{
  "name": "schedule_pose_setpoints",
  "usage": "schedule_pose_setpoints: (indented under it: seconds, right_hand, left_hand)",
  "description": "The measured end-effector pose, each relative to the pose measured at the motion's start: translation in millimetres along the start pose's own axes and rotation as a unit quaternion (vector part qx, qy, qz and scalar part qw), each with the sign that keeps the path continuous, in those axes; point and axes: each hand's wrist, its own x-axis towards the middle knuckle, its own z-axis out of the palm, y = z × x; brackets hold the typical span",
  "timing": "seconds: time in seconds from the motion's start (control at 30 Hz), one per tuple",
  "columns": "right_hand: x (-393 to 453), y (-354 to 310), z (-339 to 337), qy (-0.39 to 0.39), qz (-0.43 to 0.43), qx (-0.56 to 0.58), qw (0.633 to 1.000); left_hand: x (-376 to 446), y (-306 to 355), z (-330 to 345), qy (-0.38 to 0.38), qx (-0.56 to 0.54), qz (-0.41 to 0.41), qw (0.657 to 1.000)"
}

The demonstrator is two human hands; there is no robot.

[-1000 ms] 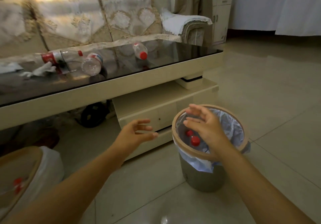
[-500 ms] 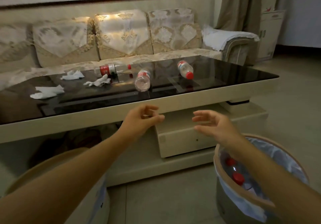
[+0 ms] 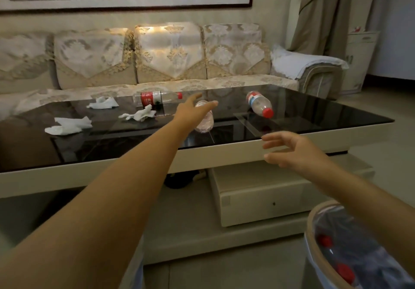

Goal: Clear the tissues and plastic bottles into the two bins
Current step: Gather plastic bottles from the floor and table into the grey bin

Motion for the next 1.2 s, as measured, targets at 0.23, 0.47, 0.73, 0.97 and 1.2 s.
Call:
schedule_pose_setpoints:
  seconds: [0.23,0.47,0.73,0.97,1.2]
  right_hand:
    - [7,0,-12,0.017,0.029,-0.056,0.998]
    - [56,-4,2,0.042,0.034,-0.14,0.989]
    - [149,4,30,0.123,0.02,-0.124,0.984]
    - [228,9,46,0.124,0.065,-0.118,0.983]
    - [289,1,22,0.172,0.122,-0.354,0.911]
  left_hand:
    - [58,-15,19,-0.011,0.062,-0.025,0.998]
    - [122,-43,32,-0.008,-0.045,-0.116,0.992]
    - [129,-62,47,0.012,-0.34,-0.047,0.939]
    - [163,-62,40,-0.04,-0.349,-0.055,0.935]
    - [173,-68,43,-0.05,-0.382,-0.067,0.92]
